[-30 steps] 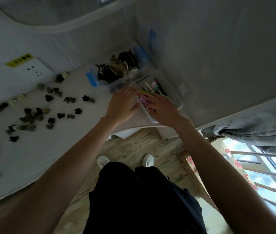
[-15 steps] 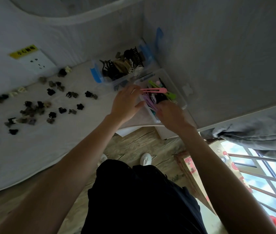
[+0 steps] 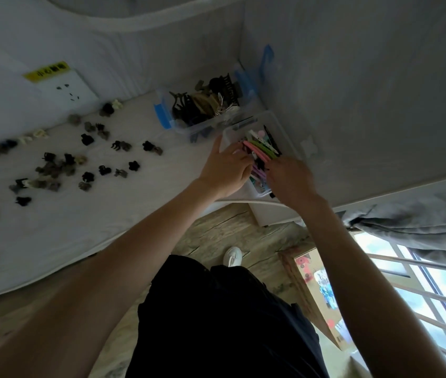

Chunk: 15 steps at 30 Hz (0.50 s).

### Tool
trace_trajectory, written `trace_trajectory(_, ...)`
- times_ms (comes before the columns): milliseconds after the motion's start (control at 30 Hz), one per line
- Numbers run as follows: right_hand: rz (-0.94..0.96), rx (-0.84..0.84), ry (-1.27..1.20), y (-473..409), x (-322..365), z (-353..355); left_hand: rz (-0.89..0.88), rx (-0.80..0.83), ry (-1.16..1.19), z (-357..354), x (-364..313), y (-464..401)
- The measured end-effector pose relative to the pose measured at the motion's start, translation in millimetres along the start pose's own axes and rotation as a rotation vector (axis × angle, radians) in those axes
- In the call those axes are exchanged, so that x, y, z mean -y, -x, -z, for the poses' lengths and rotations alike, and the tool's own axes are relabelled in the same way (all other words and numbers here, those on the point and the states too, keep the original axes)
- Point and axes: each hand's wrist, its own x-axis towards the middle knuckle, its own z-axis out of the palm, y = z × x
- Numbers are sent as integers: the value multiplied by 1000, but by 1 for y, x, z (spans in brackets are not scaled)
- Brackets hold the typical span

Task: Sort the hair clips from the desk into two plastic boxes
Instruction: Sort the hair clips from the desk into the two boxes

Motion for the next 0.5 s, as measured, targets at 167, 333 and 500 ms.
trace_trajectory(167,-2,-238,-245,9,17,12,-19,-159,152,3,13,15)
trace_trajectory(333,156,-362,-572,5,92,21,319,-550,411,12,53,98)
trace_trajectory(500,259,-115,-642,-22,186,-21,861,-675,457,-16,114,214)
